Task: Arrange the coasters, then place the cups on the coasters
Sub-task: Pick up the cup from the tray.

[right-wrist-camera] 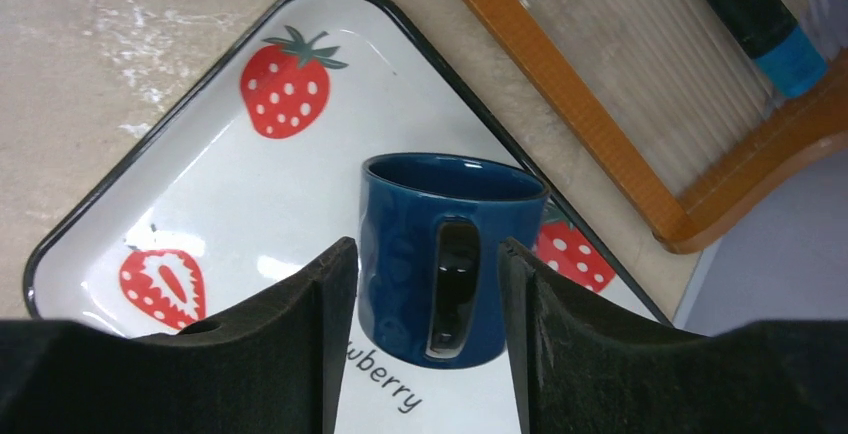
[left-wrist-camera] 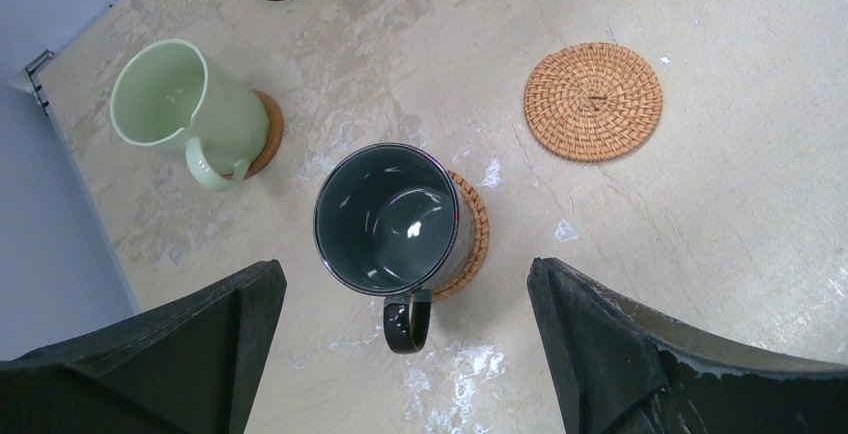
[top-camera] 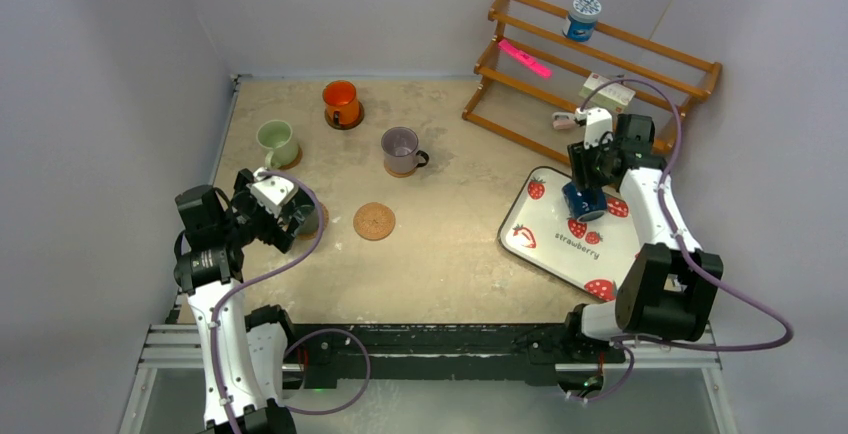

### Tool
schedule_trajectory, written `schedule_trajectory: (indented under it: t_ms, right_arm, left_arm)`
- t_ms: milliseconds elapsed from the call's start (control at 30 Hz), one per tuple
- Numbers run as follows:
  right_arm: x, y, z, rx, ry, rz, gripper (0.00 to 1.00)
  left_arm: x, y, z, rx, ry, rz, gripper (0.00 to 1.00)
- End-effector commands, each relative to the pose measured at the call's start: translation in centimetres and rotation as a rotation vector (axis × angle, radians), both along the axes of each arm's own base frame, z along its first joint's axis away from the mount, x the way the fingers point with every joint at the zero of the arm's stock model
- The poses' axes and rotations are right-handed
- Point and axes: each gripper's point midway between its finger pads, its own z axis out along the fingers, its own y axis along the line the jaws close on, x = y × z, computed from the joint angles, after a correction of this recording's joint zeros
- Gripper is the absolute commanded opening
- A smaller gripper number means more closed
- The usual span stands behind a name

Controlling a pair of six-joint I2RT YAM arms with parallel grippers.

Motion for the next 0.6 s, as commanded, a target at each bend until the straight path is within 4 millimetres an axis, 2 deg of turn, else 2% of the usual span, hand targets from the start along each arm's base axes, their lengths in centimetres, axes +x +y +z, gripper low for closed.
schedule_trajectory:
  t_ms: [0, 200, 433, 533, 567]
  right_arm:
    - [0.4, -2.2, 0.3, -0.081, -0.005, -0.1, 0.55]
    - [0.6, -2.2, -0.8, -0.099, 0.048, -0.094, 0.44]
    - [0.7, -1.8, -1.5, -0.102, 0.077, -0.08, 0.15]
    - [0.9, -1.0, -0.7, -0.074, 0.047, -0.059, 0.0]
    - [1.0, -0.6, -0.2, -0.057, 0.03, -0.046, 0.0]
  left_arm:
    - [0.1, -0.3, 0.8, 0.006, -0.036, -0.028, 1.0]
    - [0.1, -0.2, 0.8, 0.009, -0.039, -0.025, 1.0]
    - [0.2, -0.2, 0.8, 0.006, -0.034, -0.025, 1.0]
    - [0.1, -0.2, 0.8, 0.007, -0.034, -0.025, 1.0]
    - [0.1, -0.2, 0.8, 0.007, -0.035, -0.026, 1.0]
